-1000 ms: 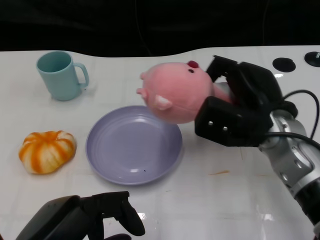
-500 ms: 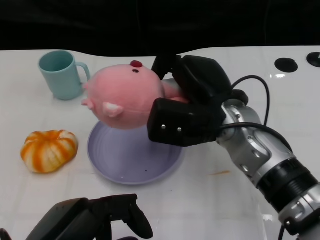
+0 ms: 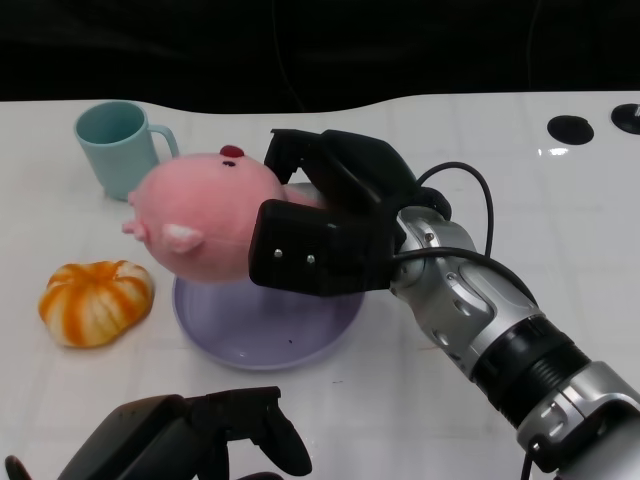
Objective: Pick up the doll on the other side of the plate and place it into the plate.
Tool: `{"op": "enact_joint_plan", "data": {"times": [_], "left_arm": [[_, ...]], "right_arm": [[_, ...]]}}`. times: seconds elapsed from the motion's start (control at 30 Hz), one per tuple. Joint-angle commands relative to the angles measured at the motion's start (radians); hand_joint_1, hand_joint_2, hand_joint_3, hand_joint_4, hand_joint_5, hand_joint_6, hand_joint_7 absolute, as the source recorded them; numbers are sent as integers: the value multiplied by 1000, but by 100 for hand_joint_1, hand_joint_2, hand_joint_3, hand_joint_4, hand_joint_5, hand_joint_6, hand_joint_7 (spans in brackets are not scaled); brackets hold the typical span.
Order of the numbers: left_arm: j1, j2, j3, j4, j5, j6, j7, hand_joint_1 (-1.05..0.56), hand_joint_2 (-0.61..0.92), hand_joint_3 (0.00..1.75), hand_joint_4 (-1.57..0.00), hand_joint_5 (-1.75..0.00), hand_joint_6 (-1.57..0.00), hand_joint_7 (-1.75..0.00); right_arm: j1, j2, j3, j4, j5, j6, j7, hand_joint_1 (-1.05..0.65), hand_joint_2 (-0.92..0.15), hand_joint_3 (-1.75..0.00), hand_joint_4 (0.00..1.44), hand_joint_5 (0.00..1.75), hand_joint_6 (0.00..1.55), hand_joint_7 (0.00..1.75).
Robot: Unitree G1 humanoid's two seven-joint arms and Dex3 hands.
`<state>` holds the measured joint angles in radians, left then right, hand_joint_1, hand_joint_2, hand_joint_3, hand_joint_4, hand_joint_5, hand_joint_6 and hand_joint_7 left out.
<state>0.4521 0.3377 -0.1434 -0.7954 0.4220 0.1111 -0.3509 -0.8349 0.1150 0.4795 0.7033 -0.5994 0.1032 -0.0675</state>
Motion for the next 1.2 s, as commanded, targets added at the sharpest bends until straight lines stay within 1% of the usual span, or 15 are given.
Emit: {"op": "enact_joint_plan", "data": {"times": [0.03,0.07,0.1,0.17,0.2,0.27,0.37,0.47,0.73,0.8,0.83,0.93,0.97,1.07,1.2], "left_arm": [[0,2,-2,-14,8,3,3,-24,92,42,-60,-165,-67,-101],[-1,2,-1,-14,6,3,3,-24,92,42,-60,-165,-67,-101],[-1,2,0,-15,4,5,1,-24,92,42,-60,-165,-67,-101],[0,3,2,-15,1,6,0,-24,92,42,-60,-165,-67,-101],[0,2,4,-16,-1,8,0,-24,92,42,-60,-165,-67,-101],[-1,3,6,-16,-3,8,0,-24,92,42,-60,-165,-67,-102],[-2,6,9,-11,-4,0,3,-24,92,41,-60,-166,-67,-102],[-4,9,14,-5,-8,-3,2,-24,92,41,-61,-167,-67,-102],[-8,9,17,-2,-10,4,0,-24,92,40,-60,-168,-67,-101],[-12,7,15,3,-11,4,1,-24,92,40,-60,-168,-67,-101],[-15,7,14,5,-12,5,1,-24,92,40,-60,-168,-67,-101],[-21,7,9,11,-8,4,1,-24,92,40,-60,-168,-67,-101],[-24,6,6,13,-5,5,2,-24,92,40,-59,-168,-66,-101],[-33,3,-7,9,9,20,-2,-25,92,40,-59,-167,-66,-101],[-39,-1,-18,8,11,28,0,-24,92,40,-59,-167,-67,-101]], "right_arm": [[-33,3,-2,-39,11,53,74,-30,-69,-37,76,168,85,50],[-32,-4,1,-50,10,62,97,-33,-76,-25,67,157,83,34],[-31,-12,7,-61,4,69,116,-36,-81,-17,59,142,80,25],[-25,-26,19,-85,-11,81,141,-46,-89,-6,47,94,72,10],[-21,-33,24,-100,-17,89,155,-49,-91,-5,45,80,70,6],[-16,-45,31,-130,-23,103,183,-55,-92,-7,40,64,65,2],[-10,-58,37,-179,-27,134,225,-61,-92,-11,35,58,60,0],[-1,-79,40,-241,-26,144,262,-65,-92,-15,31,57,56,0],[31,-145,26,-432,-3,181,398,-69,-92,-21,25,62,53,0],[44,-172,18,-494,8,190,443,-69,-92,-22,26,63,53,0],[58,-184,6,-527,25,188,460,-69,-92,-23,27,64,54,1],[107,-214,-35,-605,82,177,495,-64,-92,-20,36,71,60,4],[131,-225,-55,-632,112,173,510,-63,-92,-20,38,72,61,4],[233,-270,-121,-726,223,143,562,-50,-92,-17,44,73,64,5],[335,-314,-173,-811,307,107,582,-41,-92,-14,49,76,69,8]]}}
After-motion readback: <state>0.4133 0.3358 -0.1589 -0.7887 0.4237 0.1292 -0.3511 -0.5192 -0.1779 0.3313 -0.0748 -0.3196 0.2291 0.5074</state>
